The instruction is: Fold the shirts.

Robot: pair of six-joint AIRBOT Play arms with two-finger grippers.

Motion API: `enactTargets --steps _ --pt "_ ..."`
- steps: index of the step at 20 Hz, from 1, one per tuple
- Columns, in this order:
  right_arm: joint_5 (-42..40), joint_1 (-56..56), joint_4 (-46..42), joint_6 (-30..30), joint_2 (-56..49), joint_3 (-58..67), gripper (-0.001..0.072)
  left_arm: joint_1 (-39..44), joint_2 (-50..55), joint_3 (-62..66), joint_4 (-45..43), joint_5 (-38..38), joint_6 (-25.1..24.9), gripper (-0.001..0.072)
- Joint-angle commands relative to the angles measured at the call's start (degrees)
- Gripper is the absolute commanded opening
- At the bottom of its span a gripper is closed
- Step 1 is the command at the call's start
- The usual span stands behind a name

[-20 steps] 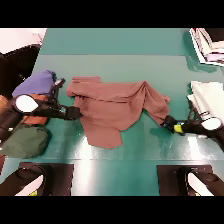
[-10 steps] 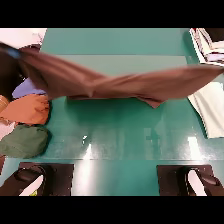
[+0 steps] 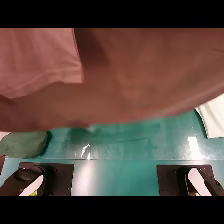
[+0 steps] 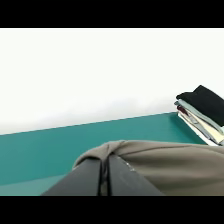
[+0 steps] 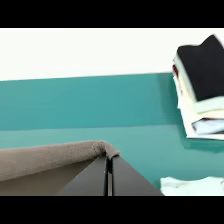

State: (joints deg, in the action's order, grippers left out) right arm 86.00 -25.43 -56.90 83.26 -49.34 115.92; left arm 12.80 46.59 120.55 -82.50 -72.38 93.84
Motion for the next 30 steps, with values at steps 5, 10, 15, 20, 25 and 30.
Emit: enactTargets --steps 5,10,15,20,25,30 --pt "4.94 8.04 -2.27 1.49 -12.74 -6.97 0.0014 0.0 14.25 -11.93 -11.23 -2.34 0.22 0.0026" --pt "5.29 20.74 -16.57 3.32 -28.04 -17.31 0.0014 0.0 34.75 -17.4 -10.93 -2.56 0.02 0.0027" --pt "-3.65 22.97 -17.68 2.86 -44.74 -12.74 0.0014 -2.64 48.33 -17.22 -8.39 8.74 -3.45 0.0027" --pt "-7.06 23.32 -17.68 0.96 -51.45 -1.4 0.0014 -9.14 49.22 -17.11 2.49 16.33 -9.22 0.0027" --pt "-0.09 24.33 -18.18 -0.2 -50.53 -2.03 0.0014 -13.0 49.22 -18.12 9.44 3.67 -16.96 0.0028" --pt "-7.17 26.08 -18.05 0.76 -44.28 -21.09 0.0015 -13.62 49.22 -28.06 9.53 2.89 -16.96 0.0029"
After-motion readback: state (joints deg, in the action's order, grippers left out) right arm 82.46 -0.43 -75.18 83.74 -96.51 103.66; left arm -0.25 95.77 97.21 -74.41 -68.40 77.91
